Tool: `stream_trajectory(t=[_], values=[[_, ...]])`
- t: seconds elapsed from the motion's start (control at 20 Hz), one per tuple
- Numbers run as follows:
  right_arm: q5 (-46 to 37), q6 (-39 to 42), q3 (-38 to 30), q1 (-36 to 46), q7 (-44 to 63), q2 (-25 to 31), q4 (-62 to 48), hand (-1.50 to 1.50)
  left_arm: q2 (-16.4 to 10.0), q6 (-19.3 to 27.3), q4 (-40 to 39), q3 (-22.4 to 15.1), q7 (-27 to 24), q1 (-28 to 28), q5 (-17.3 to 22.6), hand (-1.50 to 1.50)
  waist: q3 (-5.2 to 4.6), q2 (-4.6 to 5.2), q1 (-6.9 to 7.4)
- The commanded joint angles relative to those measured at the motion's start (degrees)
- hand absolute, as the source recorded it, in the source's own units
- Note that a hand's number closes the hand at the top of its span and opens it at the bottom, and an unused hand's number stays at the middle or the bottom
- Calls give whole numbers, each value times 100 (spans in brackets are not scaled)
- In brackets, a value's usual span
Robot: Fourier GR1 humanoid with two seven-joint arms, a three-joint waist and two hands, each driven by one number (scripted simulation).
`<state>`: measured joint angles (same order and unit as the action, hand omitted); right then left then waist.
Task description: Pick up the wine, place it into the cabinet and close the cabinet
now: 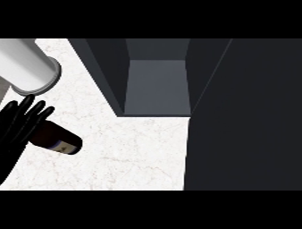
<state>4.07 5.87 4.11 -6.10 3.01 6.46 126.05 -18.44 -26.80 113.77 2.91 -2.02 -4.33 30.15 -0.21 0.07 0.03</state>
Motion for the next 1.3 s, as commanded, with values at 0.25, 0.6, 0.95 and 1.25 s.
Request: stream_trajectory(t=[0.25,0.6,0.95,1.25], values=[[433,-108,339,112,1687,164,1551,-150,-1897,-1289,-514,1177,1033,-292,3568,-150,15,-34,7],[1007,-300,-125,547,2834,456,2313,-150,-2649,-934,-166,1775,1704,-587,4962,-150,22,-31,29],[870,-708,-174,1467,3739,473,2397,-150,-2894,-906,-315,2158,2196,-527,5410,-150,21,-27,-5],[662,-1110,-220,2529,4673,593,2252,-150,-2651,-330,19,2065,2334,-235,5046,-150,18,-28,2]])
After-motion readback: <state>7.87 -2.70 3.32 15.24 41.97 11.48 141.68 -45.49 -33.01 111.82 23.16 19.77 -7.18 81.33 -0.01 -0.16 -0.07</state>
